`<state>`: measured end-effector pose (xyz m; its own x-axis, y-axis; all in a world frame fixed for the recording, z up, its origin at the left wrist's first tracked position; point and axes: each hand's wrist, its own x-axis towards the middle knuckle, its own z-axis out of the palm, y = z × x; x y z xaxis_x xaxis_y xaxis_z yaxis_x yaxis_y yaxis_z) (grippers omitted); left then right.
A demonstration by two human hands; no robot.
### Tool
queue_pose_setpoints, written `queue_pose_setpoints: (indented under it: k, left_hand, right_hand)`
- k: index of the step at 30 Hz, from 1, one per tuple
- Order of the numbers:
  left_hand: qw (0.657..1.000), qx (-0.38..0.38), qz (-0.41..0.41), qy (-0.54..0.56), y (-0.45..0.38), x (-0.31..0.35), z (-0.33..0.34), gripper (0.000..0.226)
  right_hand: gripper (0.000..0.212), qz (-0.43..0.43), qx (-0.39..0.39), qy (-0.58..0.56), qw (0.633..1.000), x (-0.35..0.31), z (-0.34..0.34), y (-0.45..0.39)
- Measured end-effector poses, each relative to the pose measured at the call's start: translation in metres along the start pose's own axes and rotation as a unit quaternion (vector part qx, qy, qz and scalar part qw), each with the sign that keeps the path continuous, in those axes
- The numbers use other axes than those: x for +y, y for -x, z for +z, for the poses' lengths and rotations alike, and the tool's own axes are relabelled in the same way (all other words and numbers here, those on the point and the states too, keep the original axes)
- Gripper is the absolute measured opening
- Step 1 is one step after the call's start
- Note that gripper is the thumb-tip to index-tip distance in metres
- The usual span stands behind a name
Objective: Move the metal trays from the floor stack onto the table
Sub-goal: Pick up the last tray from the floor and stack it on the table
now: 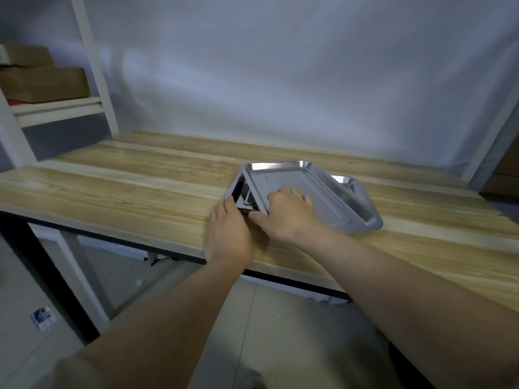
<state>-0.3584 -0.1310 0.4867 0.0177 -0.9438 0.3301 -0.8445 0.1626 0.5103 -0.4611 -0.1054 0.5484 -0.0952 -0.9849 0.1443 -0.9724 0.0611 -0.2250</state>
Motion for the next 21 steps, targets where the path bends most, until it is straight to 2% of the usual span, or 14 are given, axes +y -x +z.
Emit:
queue_pose_setpoints:
  k: [7, 9, 14, 21]
  left_hand:
    - [0.999, 0.012, 0.007, 0.029, 0.003, -0.001, -0.001, 0.075]
    - [0.999, 0.009, 0.004, 0.035, 0.004, 0.0, -0.002, 0.078]
    - [0.999, 0.024, 0.009, 0.038, 0.005, 0.001, -0.003, 0.084]
    - [0.996, 0.028, 0.072, -0.043, 0.002, -0.002, -0.002, 0.079]
  right_hand:
    - [0.012, -0.004, -0.03, 0.017, 0.999, 0.007, -0.004, 0.0]
    - [0.015, -0.012, -0.038, 0.015, 0.999, 0.018, -0.007, 0.005]
    - [0.039, -0.003, -0.04, 0.024, 0.999, 0.043, -0.019, 0.018]
    - [0.045, 0.034, -0.031, 0.027, 0.999, 0.074, -0.032, 0.025]
